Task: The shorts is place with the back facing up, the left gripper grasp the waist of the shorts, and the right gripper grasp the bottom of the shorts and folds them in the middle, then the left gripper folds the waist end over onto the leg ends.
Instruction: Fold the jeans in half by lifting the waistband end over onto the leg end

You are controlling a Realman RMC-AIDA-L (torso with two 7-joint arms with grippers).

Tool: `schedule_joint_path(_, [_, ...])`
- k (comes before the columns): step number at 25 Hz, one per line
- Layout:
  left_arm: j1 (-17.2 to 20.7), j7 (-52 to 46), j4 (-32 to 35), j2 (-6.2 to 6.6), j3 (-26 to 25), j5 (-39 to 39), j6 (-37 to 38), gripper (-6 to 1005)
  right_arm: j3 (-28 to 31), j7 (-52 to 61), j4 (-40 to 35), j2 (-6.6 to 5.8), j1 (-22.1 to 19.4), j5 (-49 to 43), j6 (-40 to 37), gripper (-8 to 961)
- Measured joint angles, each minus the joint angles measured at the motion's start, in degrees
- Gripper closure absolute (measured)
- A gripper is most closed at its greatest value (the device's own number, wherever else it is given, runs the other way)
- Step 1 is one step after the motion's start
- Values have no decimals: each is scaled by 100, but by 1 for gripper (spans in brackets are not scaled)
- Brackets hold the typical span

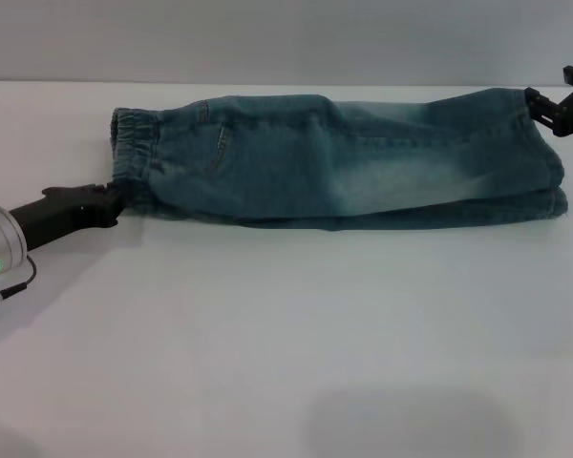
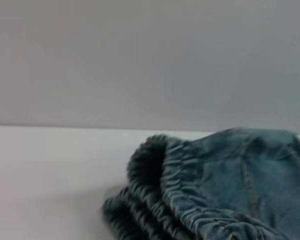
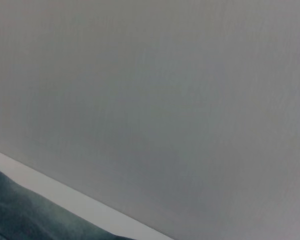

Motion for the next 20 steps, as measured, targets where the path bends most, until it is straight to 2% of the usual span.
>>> schedule_joint_path(10, [45,163,491,43,-14,-510,1258,936,-70,0,47,37,89,0,0,377])
schedule_joint_path(18, [-55,129,787,52,-15,-640,1586,941,-296,1,209,72,227,0,1,377])
schedule_joint_path(20, [-192,52,930,58,-14,-697,1615,945,-449,7,290,81,295,0,13,377])
